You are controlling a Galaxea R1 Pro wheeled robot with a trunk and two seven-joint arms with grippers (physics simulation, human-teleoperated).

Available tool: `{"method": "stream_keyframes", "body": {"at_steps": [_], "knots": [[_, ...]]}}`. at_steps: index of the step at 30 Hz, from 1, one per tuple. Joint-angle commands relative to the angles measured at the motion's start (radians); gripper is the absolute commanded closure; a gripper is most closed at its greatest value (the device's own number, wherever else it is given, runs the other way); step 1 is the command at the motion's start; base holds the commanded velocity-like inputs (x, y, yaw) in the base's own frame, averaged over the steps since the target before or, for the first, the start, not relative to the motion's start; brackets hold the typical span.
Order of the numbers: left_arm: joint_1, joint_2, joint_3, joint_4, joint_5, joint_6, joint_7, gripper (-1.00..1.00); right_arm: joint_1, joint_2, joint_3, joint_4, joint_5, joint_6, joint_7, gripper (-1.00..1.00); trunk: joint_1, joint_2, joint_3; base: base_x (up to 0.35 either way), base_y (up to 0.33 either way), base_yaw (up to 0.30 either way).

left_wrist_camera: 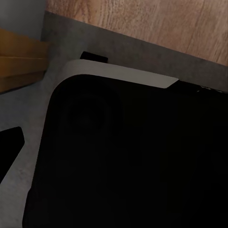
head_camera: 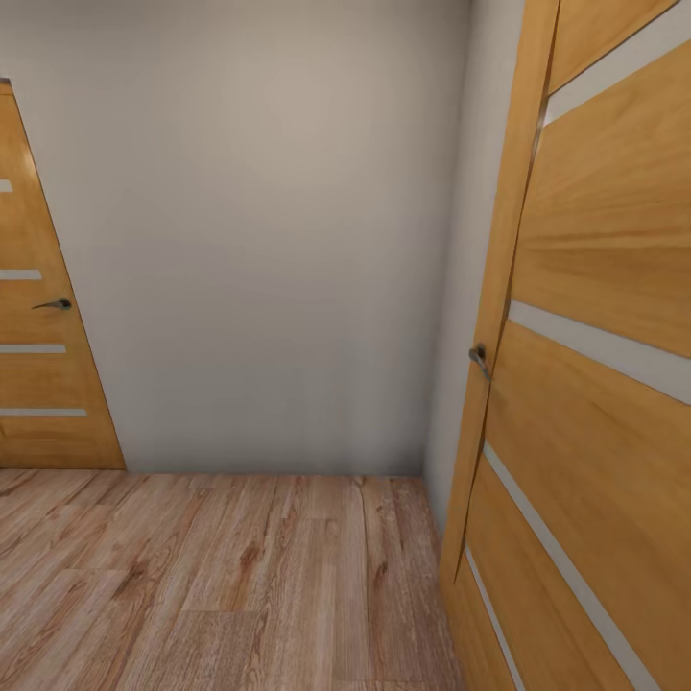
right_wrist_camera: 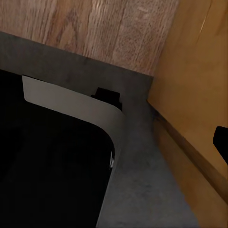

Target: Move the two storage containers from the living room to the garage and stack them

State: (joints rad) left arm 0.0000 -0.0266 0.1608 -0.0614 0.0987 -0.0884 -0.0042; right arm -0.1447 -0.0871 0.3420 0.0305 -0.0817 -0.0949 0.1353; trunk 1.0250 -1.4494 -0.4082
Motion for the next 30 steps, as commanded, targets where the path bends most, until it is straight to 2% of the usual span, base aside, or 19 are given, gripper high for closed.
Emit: {"method": "stream_keyframes", "body": {"at_steps": [1, 30], "knots": [[0.000, 0.000, 0.000, -0.001, 0.010, -0.002, 0.000, -1.00, -0.001, 0.000, 0.006, 0.003, -0.009, -0.006, 0.005, -1.00, 0.000, -0.001, -0.001, 0.000, 0.000, 0.000], [0.000, -0.003, 0.001, 0.000, 0.010, -0.002, 0.001, -1.00, -0.001, -0.006, 0.008, 0.003, -0.007, -0.001, -0.006, -1.00, 0.000, -0.001, -0.001, 0.001, 0.000, 0.000]]}}
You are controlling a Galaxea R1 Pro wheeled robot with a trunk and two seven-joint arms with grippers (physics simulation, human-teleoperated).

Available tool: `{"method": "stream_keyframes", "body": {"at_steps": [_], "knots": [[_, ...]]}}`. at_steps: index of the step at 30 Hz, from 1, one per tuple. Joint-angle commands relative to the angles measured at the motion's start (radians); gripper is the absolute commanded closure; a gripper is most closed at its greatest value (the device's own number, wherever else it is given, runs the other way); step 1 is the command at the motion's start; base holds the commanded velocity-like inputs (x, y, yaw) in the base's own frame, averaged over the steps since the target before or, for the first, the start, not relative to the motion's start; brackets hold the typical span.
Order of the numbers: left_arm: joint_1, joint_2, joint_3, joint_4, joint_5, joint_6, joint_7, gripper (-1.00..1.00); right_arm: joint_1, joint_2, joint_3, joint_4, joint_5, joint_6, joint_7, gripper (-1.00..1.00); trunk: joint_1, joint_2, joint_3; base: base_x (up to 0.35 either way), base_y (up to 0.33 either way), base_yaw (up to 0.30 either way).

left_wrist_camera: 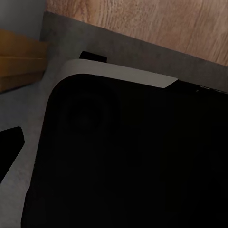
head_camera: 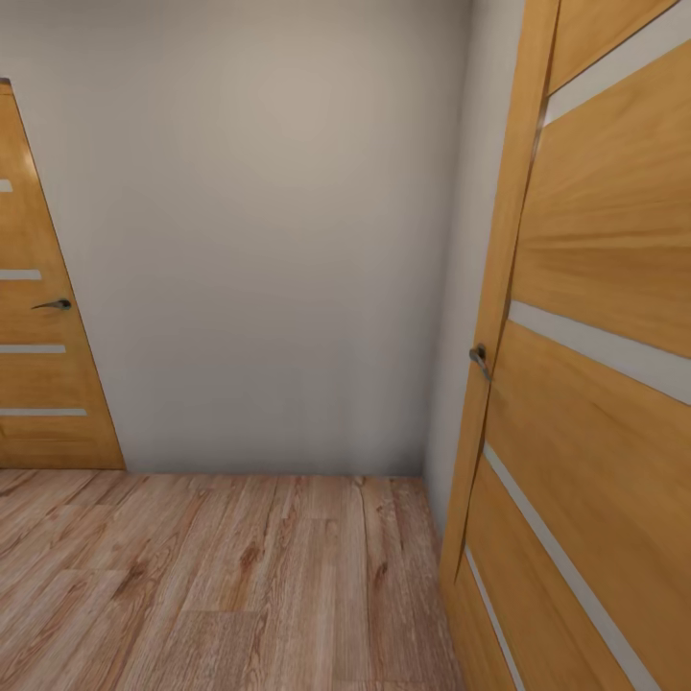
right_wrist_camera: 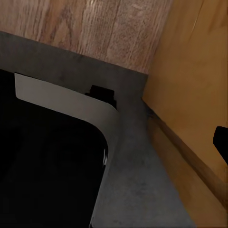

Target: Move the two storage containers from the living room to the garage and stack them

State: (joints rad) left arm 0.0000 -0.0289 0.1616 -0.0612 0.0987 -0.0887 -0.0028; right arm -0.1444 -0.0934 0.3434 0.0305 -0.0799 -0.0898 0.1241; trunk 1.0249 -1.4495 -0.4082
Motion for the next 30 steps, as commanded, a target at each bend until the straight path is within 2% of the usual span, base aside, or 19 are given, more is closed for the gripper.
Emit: {"method": "stream_keyframes", "body": {"at_steps": [1, 10, 19, 30], "knots": [[0.000, 0.000, 0.000, 0.000, 0.010, -0.002, 0.000, -1.00, -0.001, 0.000, 0.006, 0.003, -0.008, -0.007, 0.004, -1.00, 0.000, -0.001, -0.001, 0.073, 0.000, 0.000], [0.000, 0.000, 0.000, -0.001, 0.010, -0.002, 0.000, -1.00, -0.001, 0.000, 0.009, 0.002, -0.003, -0.005, 0.000, -1.00, 0.000, -0.001, -0.001, 0.152, 0.000, 0.007], [0.000, 0.000, 0.001, -0.002, 0.010, -0.002, -0.001, -1.00, -0.001, -0.001, 0.009, 0.003, -0.002, -0.010, 0.000, -1.00, 0.000, -0.001, -0.001, 0.011, 0.000, 0.215], [0.000, -0.001, 0.002, -0.002, 0.010, -0.002, -0.001, -1.00, -0.001, 0.000, 0.010, 0.003, -0.001, -0.011, 0.000, -1.00, 0.000, -0.001, -0.001, 0.000, 0.000, 0.046]]}}
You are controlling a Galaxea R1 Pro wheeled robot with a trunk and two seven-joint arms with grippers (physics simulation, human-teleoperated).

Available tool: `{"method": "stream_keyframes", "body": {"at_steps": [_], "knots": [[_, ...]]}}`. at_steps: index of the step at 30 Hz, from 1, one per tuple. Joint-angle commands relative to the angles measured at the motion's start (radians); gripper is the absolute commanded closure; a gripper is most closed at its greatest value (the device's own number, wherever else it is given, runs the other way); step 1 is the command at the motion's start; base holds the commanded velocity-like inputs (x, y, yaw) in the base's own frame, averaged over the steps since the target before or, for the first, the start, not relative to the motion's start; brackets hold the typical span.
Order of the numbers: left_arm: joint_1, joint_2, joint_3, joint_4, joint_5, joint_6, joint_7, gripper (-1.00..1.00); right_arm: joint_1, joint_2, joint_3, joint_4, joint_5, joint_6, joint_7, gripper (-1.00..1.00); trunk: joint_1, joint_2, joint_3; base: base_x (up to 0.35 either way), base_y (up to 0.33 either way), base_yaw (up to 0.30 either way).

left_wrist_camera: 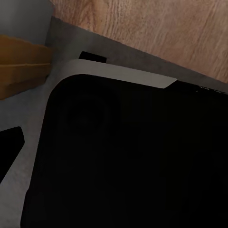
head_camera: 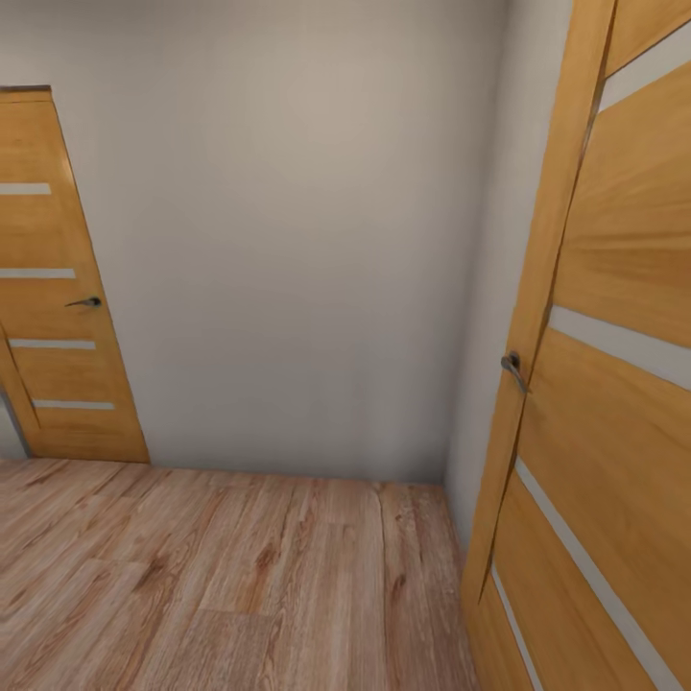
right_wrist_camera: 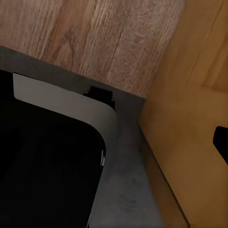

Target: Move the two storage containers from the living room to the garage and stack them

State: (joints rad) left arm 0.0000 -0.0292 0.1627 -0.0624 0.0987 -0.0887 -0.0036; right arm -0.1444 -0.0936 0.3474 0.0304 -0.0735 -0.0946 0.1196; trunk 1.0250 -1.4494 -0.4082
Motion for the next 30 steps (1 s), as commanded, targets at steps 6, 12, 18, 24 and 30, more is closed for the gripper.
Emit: {"method": "stream_keyframes", "body": {"at_steps": [6, 12, 18, 24, 30], "knots": [[0.000, -0.001, 0.001, -0.001, 0.010, -0.002, -0.001, -1.00, -0.001, 0.000, 0.005, 0.003, -0.009, -0.007, 0.005, -1.00, 0.000, -0.001, -0.001, 0.000, 0.000, 0.108], [0.000, -0.001, 0.000, 0.001, 0.009, -0.001, -0.001, -1.00, -0.001, 0.000, 0.005, 0.003, -0.008, -0.007, 0.005, -1.00, 0.000, -0.001, -0.001, 0.000, 0.000, 0.020], [0.000, -0.001, 0.000, 0.001, 0.009, 0.000, -0.001, -1.00, -0.001, 0.000, 0.005, 0.003, -0.008, -0.007, 0.005, -1.00, 0.000, -0.001, -0.001, 0.044, 0.000, 0.003], [0.000, -0.001, 0.000, 0.001, 0.009, -0.001, -0.001, -1.00, -0.001, 0.000, 0.006, 0.003, -0.008, -0.007, 0.005, -1.00, 0.000, -0.001, -0.001, 0.247, 0.000, 0.000], [0.000, -0.001, 0.000, 0.001, 0.009, -0.002, -0.001, -1.00, -0.001, 0.000, 0.006, 0.003, -0.006, -0.006, 0.005, -1.00, 0.000, -0.001, -0.001, 0.310, 0.000, 0.000]]}}
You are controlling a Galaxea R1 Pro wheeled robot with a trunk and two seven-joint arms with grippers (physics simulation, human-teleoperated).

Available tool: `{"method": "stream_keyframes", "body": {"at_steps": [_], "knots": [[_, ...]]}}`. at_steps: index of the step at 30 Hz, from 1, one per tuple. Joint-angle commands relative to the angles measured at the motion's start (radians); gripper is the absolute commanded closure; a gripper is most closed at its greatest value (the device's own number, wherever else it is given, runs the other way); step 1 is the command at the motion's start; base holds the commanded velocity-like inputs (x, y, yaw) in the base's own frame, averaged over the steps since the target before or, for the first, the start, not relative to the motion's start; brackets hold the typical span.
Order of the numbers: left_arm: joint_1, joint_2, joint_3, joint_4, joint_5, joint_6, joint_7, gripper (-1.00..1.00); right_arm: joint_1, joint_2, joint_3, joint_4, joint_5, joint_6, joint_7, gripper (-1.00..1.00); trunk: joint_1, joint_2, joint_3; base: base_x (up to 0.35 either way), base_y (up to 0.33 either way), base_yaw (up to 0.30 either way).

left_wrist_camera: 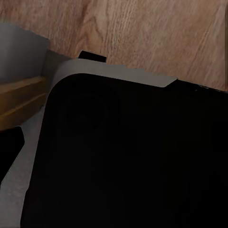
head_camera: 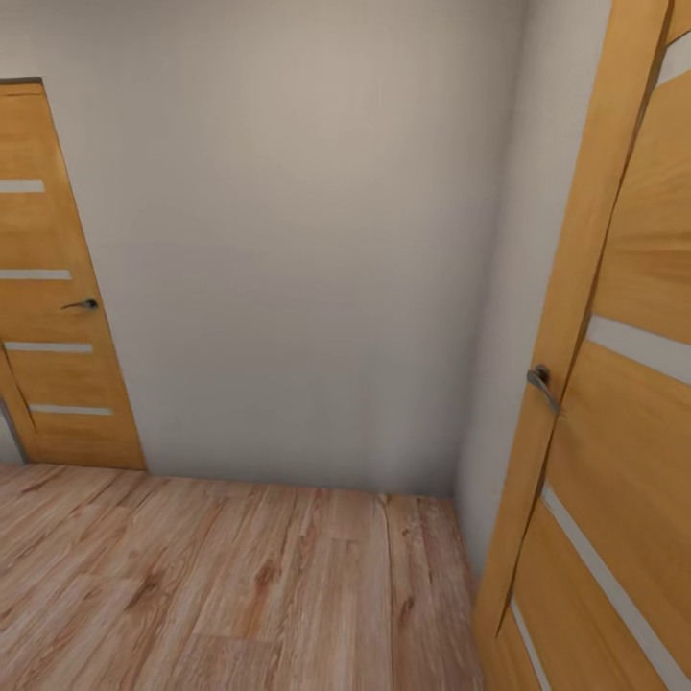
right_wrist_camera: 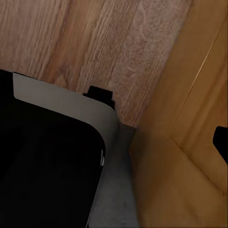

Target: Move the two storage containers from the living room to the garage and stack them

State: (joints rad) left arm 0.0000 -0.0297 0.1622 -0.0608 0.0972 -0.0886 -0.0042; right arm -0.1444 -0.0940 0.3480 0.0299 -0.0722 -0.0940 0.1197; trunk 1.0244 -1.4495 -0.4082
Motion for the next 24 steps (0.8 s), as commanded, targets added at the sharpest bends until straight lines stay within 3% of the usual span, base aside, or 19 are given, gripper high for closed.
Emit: {"method": "stream_keyframes", "body": {"at_steps": [1, 24], "knots": [[0.000, -0.001, 0.000, -0.001, 0.010, -0.002, 0.000, -1.00, -0.001, 0.000, 0.006, 0.004, -0.008, -0.005, 0.005, -1.00, 0.001, 0.000, -0.001, 0.309, 0.000, 0.000], [0.000, 0.001, 0.000, -0.001, 0.010, -0.002, 0.000, -1.00, -0.001, 0.002, 0.012, 0.002, -0.005, 0.001, 0.005, -1.00, 0.001, 0.000, -0.001, 0.276, 0.000, 0.009]]}}
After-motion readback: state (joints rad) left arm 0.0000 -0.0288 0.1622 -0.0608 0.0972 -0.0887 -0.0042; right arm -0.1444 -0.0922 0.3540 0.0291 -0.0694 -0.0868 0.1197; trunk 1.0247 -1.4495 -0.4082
